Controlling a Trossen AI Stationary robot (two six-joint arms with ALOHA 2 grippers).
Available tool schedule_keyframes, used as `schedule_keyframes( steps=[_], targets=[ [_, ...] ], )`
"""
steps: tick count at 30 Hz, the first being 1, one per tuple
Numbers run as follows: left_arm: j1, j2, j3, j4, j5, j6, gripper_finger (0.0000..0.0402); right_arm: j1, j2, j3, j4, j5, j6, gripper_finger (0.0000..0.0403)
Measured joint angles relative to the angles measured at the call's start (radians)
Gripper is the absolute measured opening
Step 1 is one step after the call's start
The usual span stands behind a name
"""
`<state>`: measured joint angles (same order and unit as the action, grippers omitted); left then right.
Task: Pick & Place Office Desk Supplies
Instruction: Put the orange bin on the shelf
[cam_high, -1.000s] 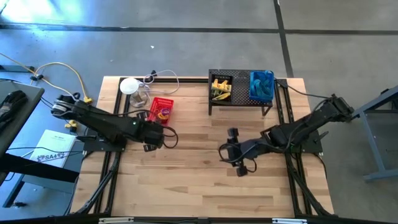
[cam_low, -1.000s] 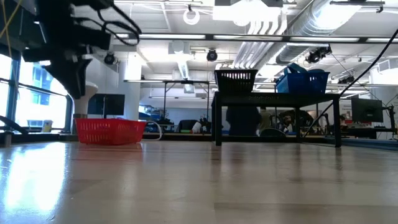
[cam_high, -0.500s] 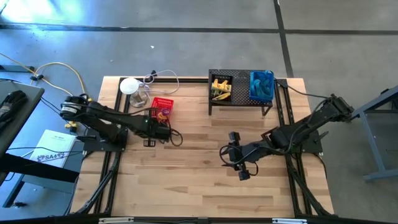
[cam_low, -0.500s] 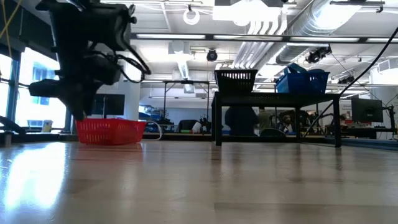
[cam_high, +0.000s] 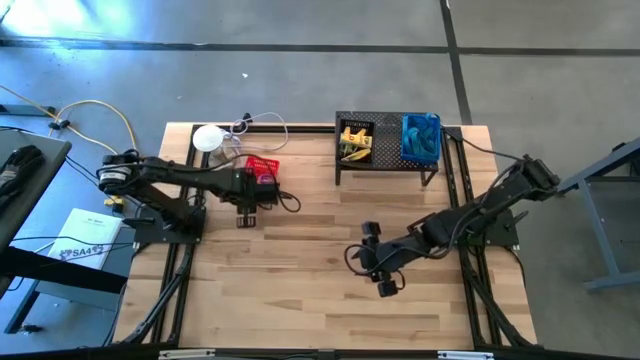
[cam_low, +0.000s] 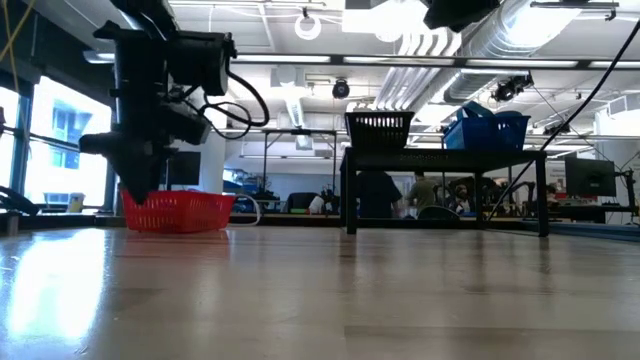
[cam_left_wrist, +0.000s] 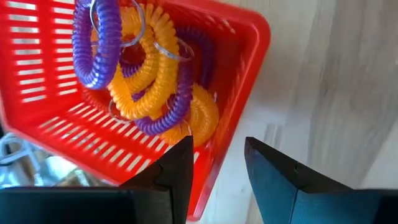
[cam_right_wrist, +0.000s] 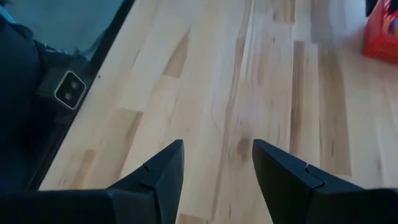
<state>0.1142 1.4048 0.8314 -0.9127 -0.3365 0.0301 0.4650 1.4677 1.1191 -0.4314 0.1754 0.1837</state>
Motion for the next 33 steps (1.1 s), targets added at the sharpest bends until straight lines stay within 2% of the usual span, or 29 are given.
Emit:
schedule_keyframes(
  steps=[5, 13, 19, 22, 28, 33],
  targets=[
    [0.015, 0.0, 0.0, 0.007, 0.017, 0.011, 0.0121, 0.0, 0.031, 0.0, -0.001, -0.003, 0.025, 0.0179],
    [0.021, 0.0, -0.009, 0.055, 0.012, 0.031, 0.0056, 0.0, 0.03, 0.0, 0.002, -0.03, 0.061, 0.0179],
    [0.021, -0.001, -0.071, 0.115, 0.003, 0.065, 0.0011, 0.003, 0.03, 0.0, 0.001, -0.052, 0.086, 0.0179],
    [0.013, -0.003, -0.079, 0.114, -0.005, 0.069, 0.0006, 0.013, 0.03, 0.0, 0.002, -0.047, 0.086, 0.0179],
    [-0.084, -0.006, -0.042, 0.07, 0.025, 0.051, 0.0004, 0.036, 0.03, 0.0, 0.002, -0.044, 0.083, 0.0179],
    [-0.217, -0.006, 0.064, 0.002, 0.171, -0.038, 0.0003, 0.03, 0.042, 0.0, 0.031, -0.043, 0.121, 0.0179]
  ],
)
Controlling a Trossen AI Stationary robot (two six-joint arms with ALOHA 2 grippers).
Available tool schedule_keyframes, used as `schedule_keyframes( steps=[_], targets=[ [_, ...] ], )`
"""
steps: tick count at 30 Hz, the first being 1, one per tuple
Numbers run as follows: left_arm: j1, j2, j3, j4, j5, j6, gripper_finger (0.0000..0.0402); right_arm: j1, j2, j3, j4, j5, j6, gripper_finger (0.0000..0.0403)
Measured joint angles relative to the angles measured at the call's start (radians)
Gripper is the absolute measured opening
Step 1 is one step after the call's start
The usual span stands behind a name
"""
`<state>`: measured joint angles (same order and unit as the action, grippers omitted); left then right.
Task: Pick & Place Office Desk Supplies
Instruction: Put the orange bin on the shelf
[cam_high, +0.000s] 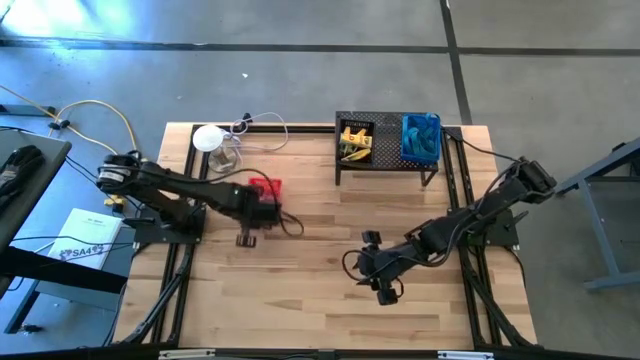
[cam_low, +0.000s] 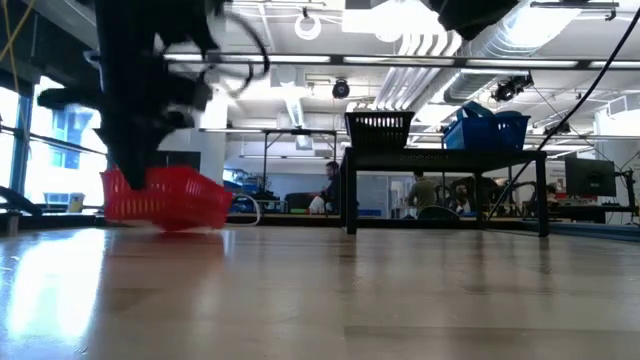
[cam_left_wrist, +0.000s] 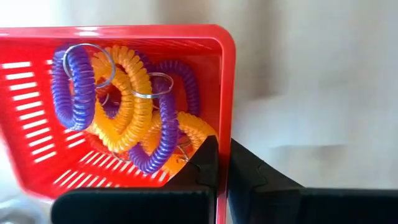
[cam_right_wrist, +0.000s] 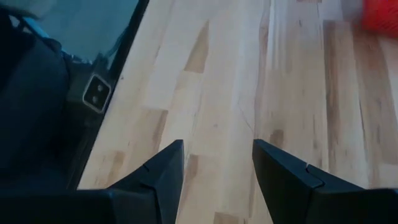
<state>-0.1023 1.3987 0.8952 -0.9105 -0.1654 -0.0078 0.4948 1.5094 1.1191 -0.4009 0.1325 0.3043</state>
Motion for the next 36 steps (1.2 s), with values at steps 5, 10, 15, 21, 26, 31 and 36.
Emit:
schedule_keyframes(
  steps=[5, 10, 15, 21, 26, 31, 36],
  targets=[
    [-0.16, 0.0, 0.092, -0.003, 0.059, -0.066, 0.0003, -0.013, 0.028, 0.001, 0.062, 0.037, -0.32, 0.0179],
    [-0.308, 0.0, 0.108, 0.13, 0.017, -0.021, 0.0002, -0.038, 0.075, 0.003, 0.188, 0.237, -0.698, 0.0179],
    [-0.396, 0.007, 0.108, 0.26, -0.021, -0.013, 0.0002, -0.122, 0.154, -0.001, 0.305, 0.134, -0.785, 0.0179],
    [-0.411, 0.008, 0.109, 0.276, -0.028, -0.036, 0.0002, -0.175, 0.192, 0.0, 0.415, 0.028, -0.882, 0.0179],
    [-0.401, 0.045, 0.109, 0.293, -0.024, -0.029, 0.0002, -0.215, 0.191, 0.0, 0.477, 0.014, -0.954, 0.0179],
    [-0.383, 0.11, 0.126, 0.307, -0.017, -0.008, 0.0002, -0.267, 0.201, 0.0, 0.483, -0.044, -0.929, 0.0179],
    [-0.361, 0.129, 0.173, 0.314, 0.005, 0.034, 0.0002, -0.291, 0.258, 0.0, 0.472, -0.147, -0.89, 0.0179]
  ],
)
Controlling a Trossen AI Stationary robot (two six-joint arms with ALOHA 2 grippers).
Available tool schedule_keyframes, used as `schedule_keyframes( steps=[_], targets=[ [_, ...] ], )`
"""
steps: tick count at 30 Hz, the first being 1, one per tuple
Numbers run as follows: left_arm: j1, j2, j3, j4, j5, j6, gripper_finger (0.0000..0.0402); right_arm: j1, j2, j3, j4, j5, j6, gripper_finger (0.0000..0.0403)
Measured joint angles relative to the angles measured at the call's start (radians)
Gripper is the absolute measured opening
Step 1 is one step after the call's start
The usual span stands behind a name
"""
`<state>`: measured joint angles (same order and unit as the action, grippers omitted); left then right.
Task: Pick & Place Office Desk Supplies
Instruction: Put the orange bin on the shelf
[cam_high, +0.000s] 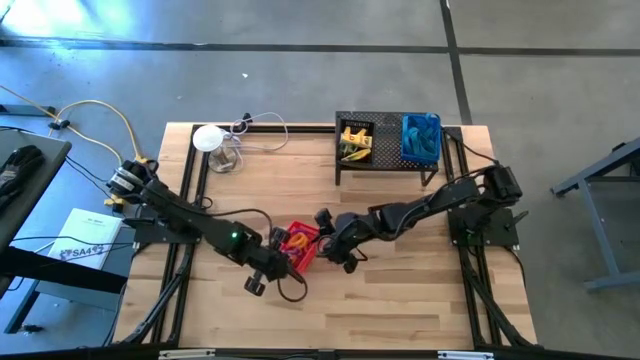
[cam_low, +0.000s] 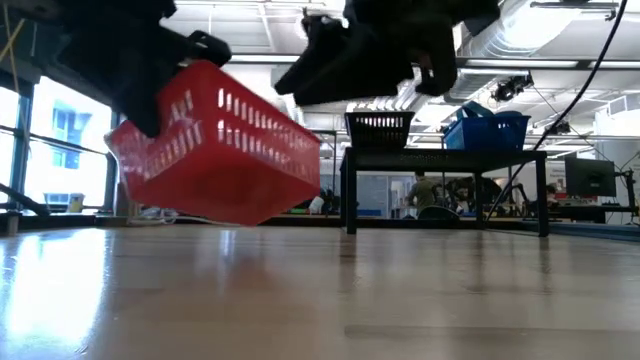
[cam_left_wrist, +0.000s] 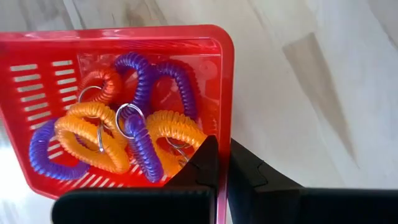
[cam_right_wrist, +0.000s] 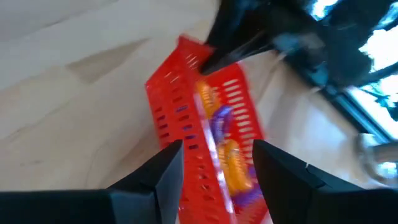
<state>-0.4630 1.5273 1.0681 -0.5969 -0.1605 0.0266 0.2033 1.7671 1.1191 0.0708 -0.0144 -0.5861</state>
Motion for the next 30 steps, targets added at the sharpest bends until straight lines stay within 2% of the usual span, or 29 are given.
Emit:
schedule_keyframes(
  steps=[5, 16, 19, 24, 28, 30],
  targets=[
    [0.029, 0.009, 0.025, 0.005, 0.055, 0.03, 0.0001, -0.001, 0.019, 0.001, 0.02, -0.013, 0.008, 0.0179],
    [0.052, 0.009, 0.028, 0.011, 0.055, 0.135, 0.0001, -0.039, 0.035, 0.0, -0.052, -0.102, 0.165, 0.0172],
    [0.066, 0.009, 0.029, 0.011, 0.056, 0.14, 0.0001, -0.043, 0.039, 0.001, -0.064, -0.126, 0.182, 0.0149],
    [0.082, 0.009, 0.029, 0.011, 0.06, 0.181, 0.0001, -0.043, 0.04, 0.001, -0.067, -0.138, 0.193, 0.0084],
    [0.086, 0.009, 0.029, 0.008, 0.059, 0.188, 0.0002, -0.042, 0.04, 0.001, -0.068, -0.145, 0.136, 0.0024],
    [0.087, 0.009, 0.029, 0.012, 0.06, 0.189, 0.0008, -0.041, 0.04, 0.0, -0.067, -0.15, 0.116, 0.0009]
  ],
)
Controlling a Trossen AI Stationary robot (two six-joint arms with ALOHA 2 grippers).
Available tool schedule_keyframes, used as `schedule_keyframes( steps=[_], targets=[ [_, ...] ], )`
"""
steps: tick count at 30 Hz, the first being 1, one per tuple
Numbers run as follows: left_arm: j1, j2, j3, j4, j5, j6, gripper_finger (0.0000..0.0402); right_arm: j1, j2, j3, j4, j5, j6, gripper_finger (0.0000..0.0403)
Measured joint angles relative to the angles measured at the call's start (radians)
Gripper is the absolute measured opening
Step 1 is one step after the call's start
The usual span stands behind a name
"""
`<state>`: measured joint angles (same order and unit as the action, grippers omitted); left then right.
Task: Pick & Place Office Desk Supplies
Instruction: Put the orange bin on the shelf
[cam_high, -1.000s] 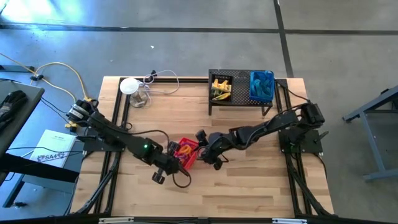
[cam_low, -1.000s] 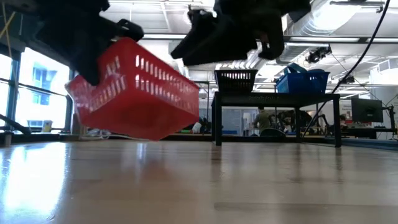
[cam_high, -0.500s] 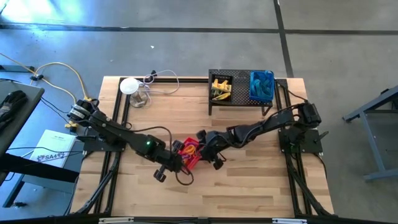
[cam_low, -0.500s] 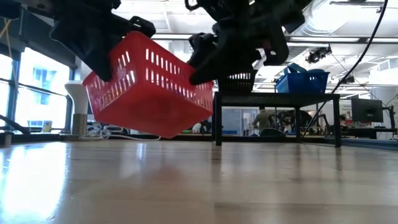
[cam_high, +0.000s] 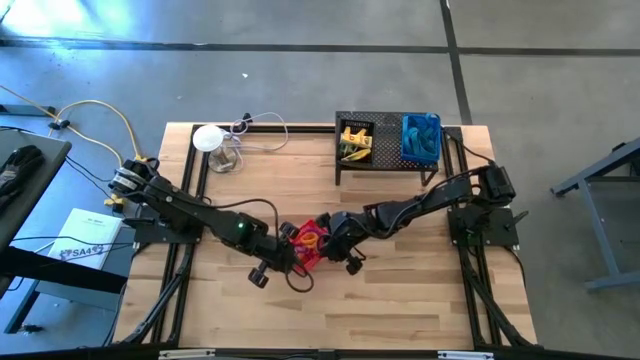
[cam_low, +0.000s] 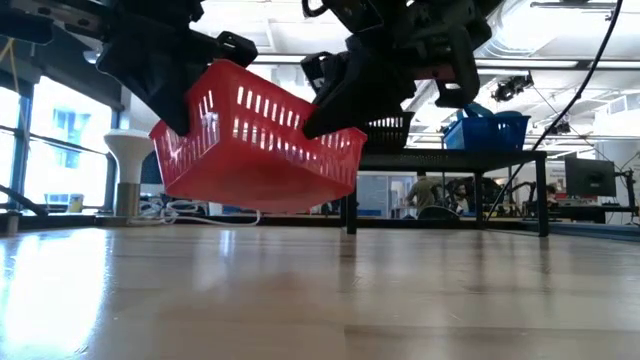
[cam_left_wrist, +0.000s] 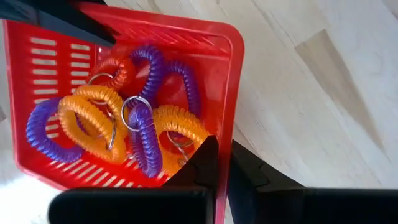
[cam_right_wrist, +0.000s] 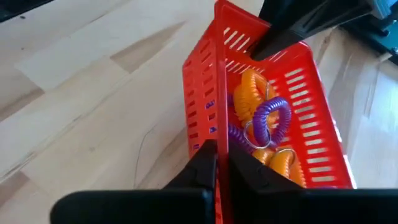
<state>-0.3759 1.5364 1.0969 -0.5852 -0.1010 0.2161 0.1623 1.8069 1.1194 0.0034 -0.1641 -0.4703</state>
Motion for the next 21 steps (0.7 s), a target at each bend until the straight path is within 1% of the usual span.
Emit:
schedule_keyframes(
  steps=[9, 16, 21],
  targets=[
    [0.001, 0.0, 0.0, 0.058, -0.015, 0.02, 0.0047, 0.0, 0.0, -0.003, -0.014, -0.001, -0.001, 0.0004],
    [-0.001, 0.0, 0.0, 0.094, -0.033, -0.007, 0.0116, 0.007, 0.0, -0.003, -0.019, 0.003, -0.001, 0.0004],
    [-0.041, 0.0, 0.0, 0.154, -0.041, 0.004, 0.0159, 0.009, 0.0, -0.001, -0.038, 0.014, -0.002, 0.0004]
  ],
)
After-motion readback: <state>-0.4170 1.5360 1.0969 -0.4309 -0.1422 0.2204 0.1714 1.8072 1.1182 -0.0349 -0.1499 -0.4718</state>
